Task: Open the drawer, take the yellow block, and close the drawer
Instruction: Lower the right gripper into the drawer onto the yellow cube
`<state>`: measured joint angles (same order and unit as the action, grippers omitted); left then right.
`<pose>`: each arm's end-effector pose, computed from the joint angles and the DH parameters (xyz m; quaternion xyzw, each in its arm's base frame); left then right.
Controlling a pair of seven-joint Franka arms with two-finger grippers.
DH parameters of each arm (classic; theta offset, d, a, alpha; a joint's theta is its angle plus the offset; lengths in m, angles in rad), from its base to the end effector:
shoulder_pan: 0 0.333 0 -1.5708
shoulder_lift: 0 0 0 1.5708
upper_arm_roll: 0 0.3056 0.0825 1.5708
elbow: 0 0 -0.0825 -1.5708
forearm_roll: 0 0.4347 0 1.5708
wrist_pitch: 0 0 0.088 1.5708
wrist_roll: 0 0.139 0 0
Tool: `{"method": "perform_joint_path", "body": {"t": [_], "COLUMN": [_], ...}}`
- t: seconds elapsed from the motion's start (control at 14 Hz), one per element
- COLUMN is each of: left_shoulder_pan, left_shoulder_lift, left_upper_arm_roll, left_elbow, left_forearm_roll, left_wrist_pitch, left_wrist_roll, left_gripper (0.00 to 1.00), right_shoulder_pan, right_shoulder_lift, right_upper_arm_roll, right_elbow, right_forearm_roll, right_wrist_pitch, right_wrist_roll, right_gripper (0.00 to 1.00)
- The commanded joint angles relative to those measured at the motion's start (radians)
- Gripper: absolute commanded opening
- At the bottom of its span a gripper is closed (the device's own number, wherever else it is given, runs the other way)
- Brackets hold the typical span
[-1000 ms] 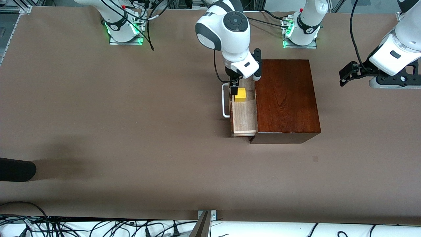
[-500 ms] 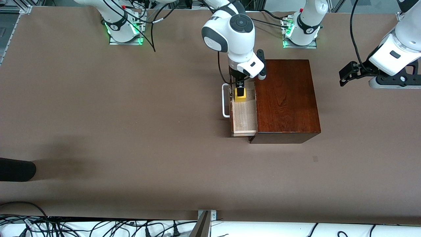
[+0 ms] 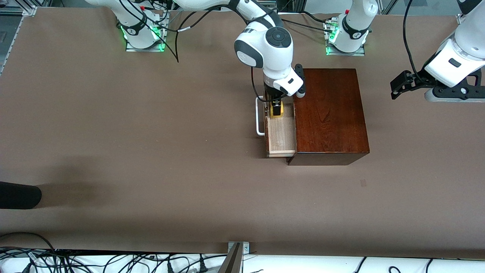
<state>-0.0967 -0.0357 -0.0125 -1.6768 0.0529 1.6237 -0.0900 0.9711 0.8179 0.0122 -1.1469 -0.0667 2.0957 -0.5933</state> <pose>0.5938 -0.0581 0.5528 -0.9995 0.0112 0.0060 0.0274 0.4597 0.6765 0.2649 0.6943 0.7162 0.0691 0.0124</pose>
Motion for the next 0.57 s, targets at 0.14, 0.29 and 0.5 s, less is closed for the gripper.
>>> {"method": "perform_joint_path", "body": {"t": [0.14, 0.29, 0.5], "left_shoulder_pan": [-0.005, -0.005, -0.005], "left_shoulder_lift": [-0.006, -0.006, -0.006], "left_upper_arm_roll": [0.006, 0.006, 0.005], "left_elbow": [0.005, 0.005, 0.005], "left_forearm_roll": [-0.027, -0.027, -0.027], "left_wrist_pitch": [-0.018, -0.018, -0.018], "left_wrist_roll": [0.018, 0.018, 0.018], "left_gripper": [1.0, 1.0, 1.0], "right_shoulder_pan": [0.009, 0.009, 0.009], "right_shoulder_lift": [0.041, 0.041, 0.036], "right_upper_arm_roll": [-0.008, -0.008, -0.012], "right_elbow": [0.042, 0.042, 0.042], "right_forearm_roll": [-0.015, -0.015, -0.015], "right_wrist_pitch": [0.012, 0.01, 0.006], "right_wrist_roll": [-0.008, -0.006, -0.01], "right_gripper": [0.82, 0.46, 0.03]}}
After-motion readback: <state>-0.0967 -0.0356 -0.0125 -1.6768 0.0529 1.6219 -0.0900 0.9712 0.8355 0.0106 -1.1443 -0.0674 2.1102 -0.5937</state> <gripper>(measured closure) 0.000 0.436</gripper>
